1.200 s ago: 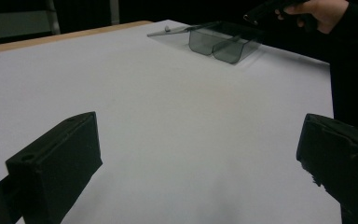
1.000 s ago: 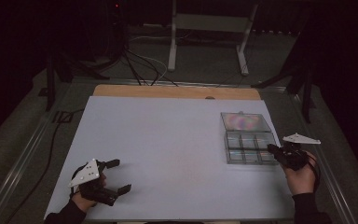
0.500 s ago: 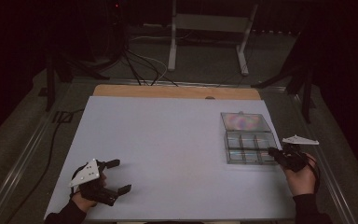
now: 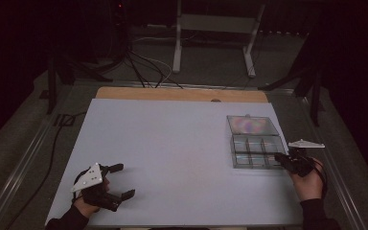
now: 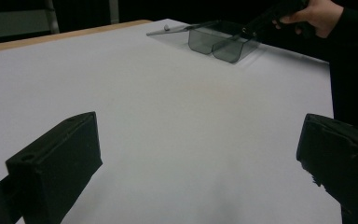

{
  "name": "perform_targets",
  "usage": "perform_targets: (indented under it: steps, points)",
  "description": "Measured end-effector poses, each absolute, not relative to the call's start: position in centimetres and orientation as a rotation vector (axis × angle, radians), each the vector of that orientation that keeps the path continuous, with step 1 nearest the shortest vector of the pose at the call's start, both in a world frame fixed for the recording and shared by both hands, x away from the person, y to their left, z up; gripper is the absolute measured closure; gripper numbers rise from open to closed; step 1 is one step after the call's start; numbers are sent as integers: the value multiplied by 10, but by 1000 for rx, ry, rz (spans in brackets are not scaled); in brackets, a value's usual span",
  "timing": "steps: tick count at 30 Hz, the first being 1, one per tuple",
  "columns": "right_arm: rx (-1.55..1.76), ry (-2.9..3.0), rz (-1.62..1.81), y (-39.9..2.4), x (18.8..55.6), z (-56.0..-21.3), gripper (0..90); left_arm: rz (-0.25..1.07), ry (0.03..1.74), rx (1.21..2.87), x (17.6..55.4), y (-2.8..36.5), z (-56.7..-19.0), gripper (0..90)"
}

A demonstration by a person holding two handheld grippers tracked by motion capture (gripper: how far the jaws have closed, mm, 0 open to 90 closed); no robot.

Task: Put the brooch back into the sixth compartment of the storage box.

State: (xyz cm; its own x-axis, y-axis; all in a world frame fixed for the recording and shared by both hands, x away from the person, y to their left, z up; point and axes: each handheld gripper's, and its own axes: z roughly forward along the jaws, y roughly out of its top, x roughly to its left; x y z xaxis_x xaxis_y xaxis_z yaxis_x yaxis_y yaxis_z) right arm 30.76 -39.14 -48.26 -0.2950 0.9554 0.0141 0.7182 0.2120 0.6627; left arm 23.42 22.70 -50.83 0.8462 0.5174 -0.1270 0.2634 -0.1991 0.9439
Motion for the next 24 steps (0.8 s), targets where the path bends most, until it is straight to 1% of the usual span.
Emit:
perform_targets:
  steps: [1, 2, 8, 11, 13, 16, 17, 19, 21, 24]
  points:
    - [1557, 2089, 809, -391, 307, -482, 806, 258, 591, 1799, 234, 227, -508, 12]
    - [1557, 2089, 809, -391, 307, -482, 806, 258, 591, 1799, 234, 227, -508, 12]
    - [1571, 2023, 856, -393, 305, -476, 541, 259, 594, 1795, 234, 227, -508, 12]
    - [1549, 2010, 895, -390, 303, -472, 431, 259, 595, 1793, 234, 227, -508, 12]
    - [1531, 2011, 934, -387, 302, -469, 338, 259, 592, 1799, 234, 227, -508, 12]
    - [1483, 2019, 990, -381, 300, -466, 154, 259, 594, 1793, 234, 227, -508, 12]
    - [1461, 2029, 1004, -378, 299, -465, 114, 260, 594, 1794, 234, 227, -508, 12]
    - [1445, 2036, 1032, -374, 298, -464, 79, 259, 591, 1798, 234, 227, -508, 12]
    - [1418, 2044, 1084, -371, 297, -462, 8, 261, 591, 1793, 234, 227, -508, 12]
    - [1381, 2066, 1124, -366, 297, -459, 3, 263, 593, 1800, 234, 227, -509, 12]
